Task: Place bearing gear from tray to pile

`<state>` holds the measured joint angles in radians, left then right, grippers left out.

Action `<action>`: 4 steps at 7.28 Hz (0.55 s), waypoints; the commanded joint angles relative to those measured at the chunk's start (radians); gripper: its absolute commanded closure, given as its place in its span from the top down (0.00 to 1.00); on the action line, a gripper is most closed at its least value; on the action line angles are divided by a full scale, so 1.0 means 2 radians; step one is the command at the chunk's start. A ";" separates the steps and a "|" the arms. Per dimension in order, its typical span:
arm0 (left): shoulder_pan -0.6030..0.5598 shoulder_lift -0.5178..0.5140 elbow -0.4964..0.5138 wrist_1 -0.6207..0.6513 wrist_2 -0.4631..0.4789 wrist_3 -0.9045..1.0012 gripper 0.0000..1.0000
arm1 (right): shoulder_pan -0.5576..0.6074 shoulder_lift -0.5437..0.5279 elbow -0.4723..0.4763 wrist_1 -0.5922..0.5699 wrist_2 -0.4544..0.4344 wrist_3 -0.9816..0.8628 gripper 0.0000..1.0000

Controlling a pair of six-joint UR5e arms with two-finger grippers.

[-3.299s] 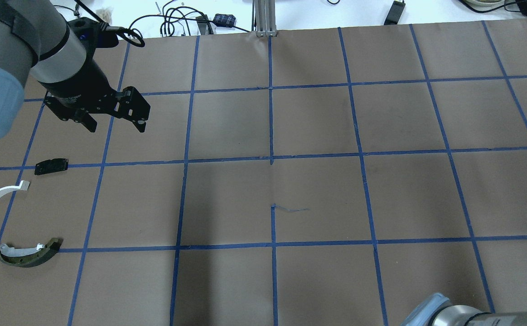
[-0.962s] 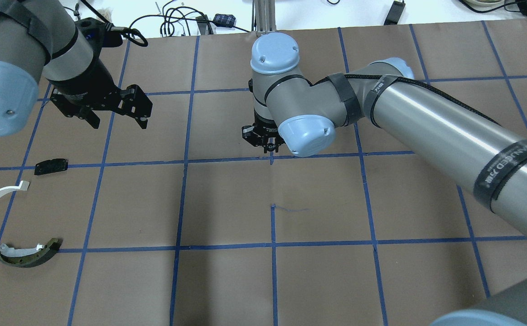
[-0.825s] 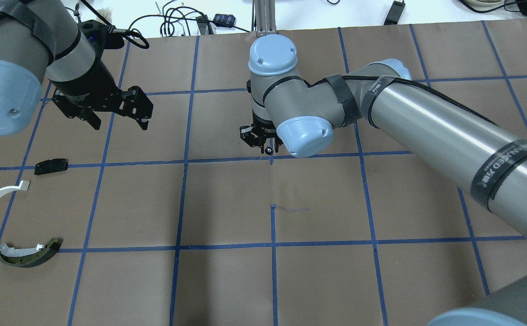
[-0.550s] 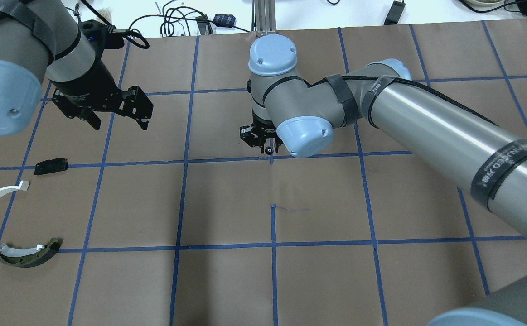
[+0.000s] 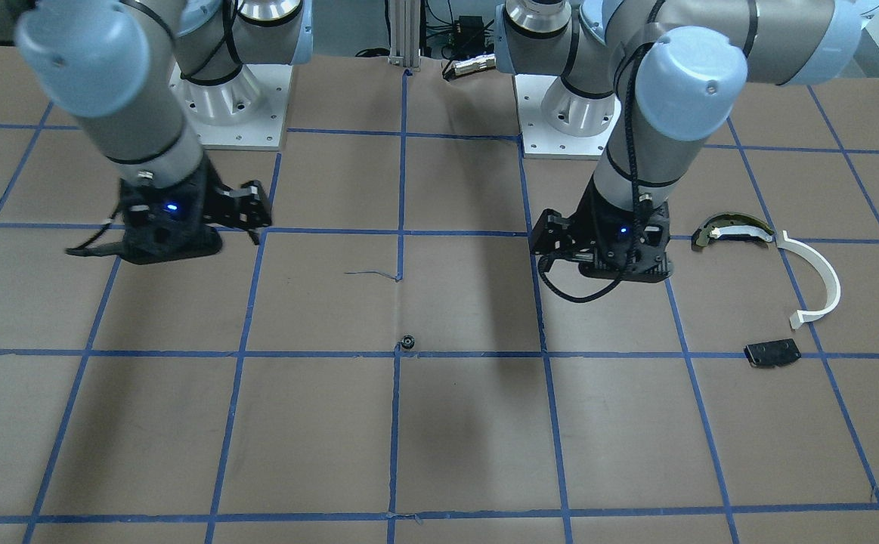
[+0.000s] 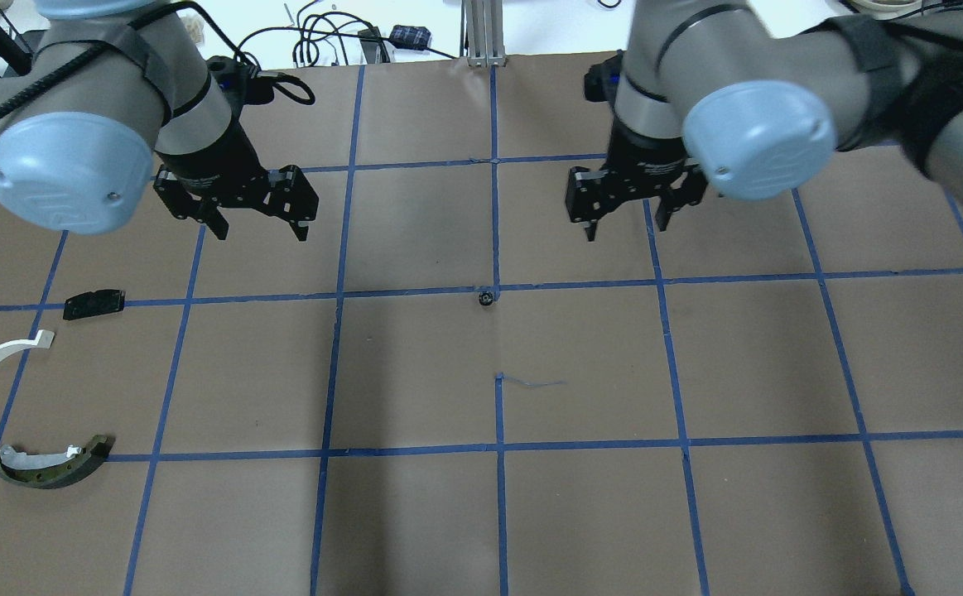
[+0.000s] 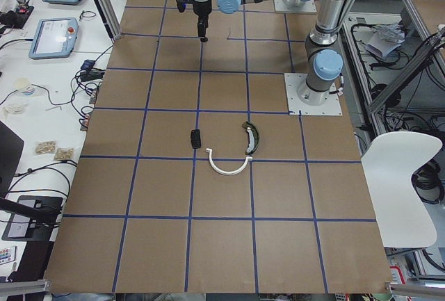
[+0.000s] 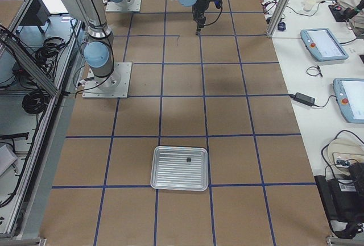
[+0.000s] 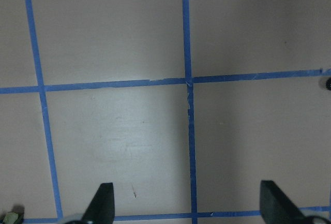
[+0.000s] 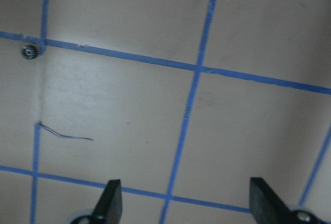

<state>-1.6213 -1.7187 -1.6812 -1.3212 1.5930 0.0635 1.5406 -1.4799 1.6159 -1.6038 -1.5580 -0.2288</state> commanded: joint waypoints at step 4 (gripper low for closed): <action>-0.117 -0.124 0.000 0.126 -0.047 -0.055 1.00 | -0.330 0.003 0.001 -0.051 -0.069 -0.461 0.84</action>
<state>-1.8153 -1.9112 -1.6812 -1.0937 1.5209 -0.0279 1.0490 -1.5270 1.6163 -1.6247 -1.6867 -0.9270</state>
